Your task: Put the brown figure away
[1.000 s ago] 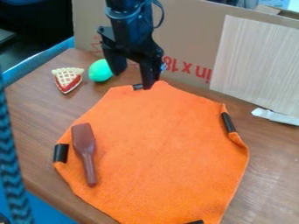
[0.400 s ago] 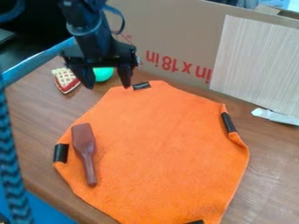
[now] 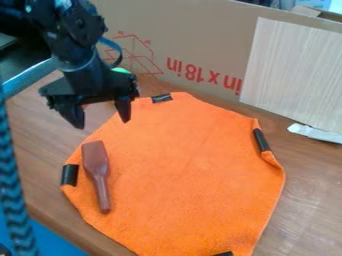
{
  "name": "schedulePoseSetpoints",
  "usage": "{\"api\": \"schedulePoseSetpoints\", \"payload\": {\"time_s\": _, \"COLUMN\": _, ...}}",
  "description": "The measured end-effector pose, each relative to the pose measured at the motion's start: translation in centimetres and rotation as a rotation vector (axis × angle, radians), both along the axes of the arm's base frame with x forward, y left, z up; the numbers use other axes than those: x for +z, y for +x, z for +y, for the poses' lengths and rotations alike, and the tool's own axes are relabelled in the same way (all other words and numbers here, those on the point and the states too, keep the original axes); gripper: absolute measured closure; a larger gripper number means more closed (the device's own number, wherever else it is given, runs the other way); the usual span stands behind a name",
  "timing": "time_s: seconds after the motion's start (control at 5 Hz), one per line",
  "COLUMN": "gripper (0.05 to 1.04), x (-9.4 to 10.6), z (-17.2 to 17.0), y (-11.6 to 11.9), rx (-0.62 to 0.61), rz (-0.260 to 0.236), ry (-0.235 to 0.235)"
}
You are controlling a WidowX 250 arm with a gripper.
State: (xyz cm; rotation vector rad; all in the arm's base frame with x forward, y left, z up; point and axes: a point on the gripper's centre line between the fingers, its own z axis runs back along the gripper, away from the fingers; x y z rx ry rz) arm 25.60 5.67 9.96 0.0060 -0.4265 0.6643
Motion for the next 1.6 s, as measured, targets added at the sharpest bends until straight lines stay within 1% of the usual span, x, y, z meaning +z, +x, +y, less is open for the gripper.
{"api": "schedulePoseSetpoints", "payload": {"time_s": 0.2, "gripper": 0.083, "x": -1.6, "z": 0.5, "y": -0.7, "rx": 0.043, "rz": -0.022, "ry": 0.006}}
{"api": "schedulePoseSetpoints", "payload": {"time_s": 0.4, "gripper": 0.083, "x": -3.2, "z": 2.1, "y": -0.9, "rx": 0.141, "rz": -0.063, "ry": -0.018}}
{"api": "schedulePoseSetpoints", "payload": {"time_s": 0.6, "gripper": 0.083, "x": -4.3, "z": 3.3, "y": -0.7, "rx": 0.211, "rz": -0.101, "ry": -0.049}}
{"api": "schedulePoseSetpoints", "payload": {"time_s": 0.8, "gripper": 0.083, "x": -5.2, "z": 3.7, "y": -0.5, "rx": 0.222, "rz": -0.111, "ry": -0.052}}
{"api": "schedulePoseSetpoints", "payload": {"time_s": 1.0, "gripper": 0.083, "x": -6.0, "z": 3.7, "y": -0.5, "rx": 0.228, "rz": -0.1, "ry": -0.058}}
{"api": "schedulePoseSetpoints", "payload": {"time_s": 1.2, "gripper": 0.083, "x": -7.0, "z": 3.7, "y": -0.6, "rx": 0.215, "rz": -0.077, "ry": -0.056}}
{"api": "schedulePoseSetpoints", "payload": {"time_s": 1.4, "gripper": 0.108, "x": -8.3, "z": 3.5, "y": -0.6, "rx": 0.174, "rz": -0.075, "ry": -0.047}}
{"api": "schedulePoseSetpoints", "payload": {"time_s": 1.6, "gripper": 0.312, "x": -9.0, "z": 3.4, "y": -0.7, "rx": 0.154, "rz": -0.04, "ry": -0.083}}
